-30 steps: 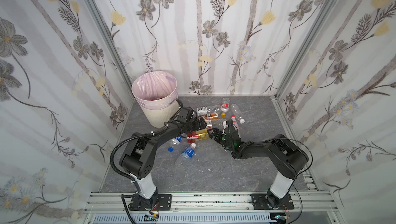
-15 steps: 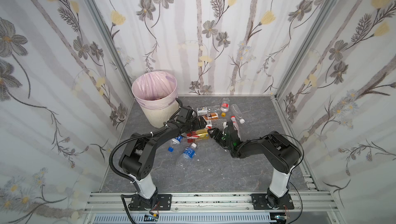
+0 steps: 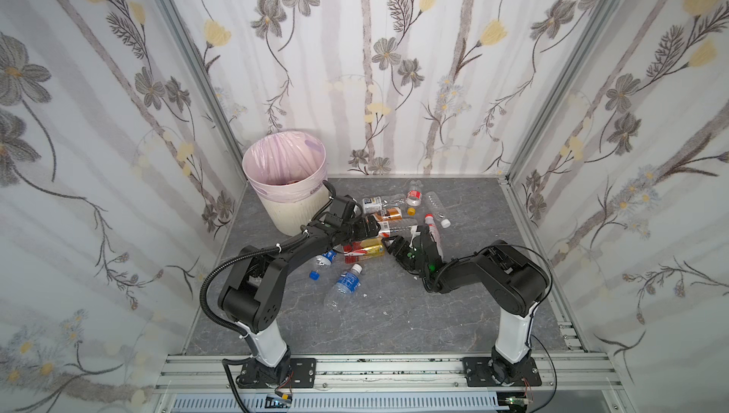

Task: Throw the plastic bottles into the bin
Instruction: 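Close the right gripper on the tea bottle cap and lift it slightly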

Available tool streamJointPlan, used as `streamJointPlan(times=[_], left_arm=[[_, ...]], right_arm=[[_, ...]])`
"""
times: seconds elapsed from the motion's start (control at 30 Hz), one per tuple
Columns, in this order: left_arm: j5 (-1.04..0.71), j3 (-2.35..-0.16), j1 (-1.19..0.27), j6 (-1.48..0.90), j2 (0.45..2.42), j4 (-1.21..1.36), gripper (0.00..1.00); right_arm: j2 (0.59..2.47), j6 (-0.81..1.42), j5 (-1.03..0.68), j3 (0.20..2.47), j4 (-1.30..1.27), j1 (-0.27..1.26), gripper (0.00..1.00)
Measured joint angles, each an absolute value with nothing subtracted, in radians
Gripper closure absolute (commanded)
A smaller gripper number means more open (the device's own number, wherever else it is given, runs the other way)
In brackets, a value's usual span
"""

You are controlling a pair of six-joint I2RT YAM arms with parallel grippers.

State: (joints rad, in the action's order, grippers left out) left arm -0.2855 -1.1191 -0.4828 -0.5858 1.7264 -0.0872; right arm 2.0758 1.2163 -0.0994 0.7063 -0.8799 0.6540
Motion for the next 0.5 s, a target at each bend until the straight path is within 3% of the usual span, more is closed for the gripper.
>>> streamJointPlan(times=[0.5], left_arm=[[-0.281,-1.112,-0.483,-0.583,1.724,-0.088,0.0]], right_arm=[[2.109,1.293,-0.098,0.678,-1.004,0.651,0.29]])
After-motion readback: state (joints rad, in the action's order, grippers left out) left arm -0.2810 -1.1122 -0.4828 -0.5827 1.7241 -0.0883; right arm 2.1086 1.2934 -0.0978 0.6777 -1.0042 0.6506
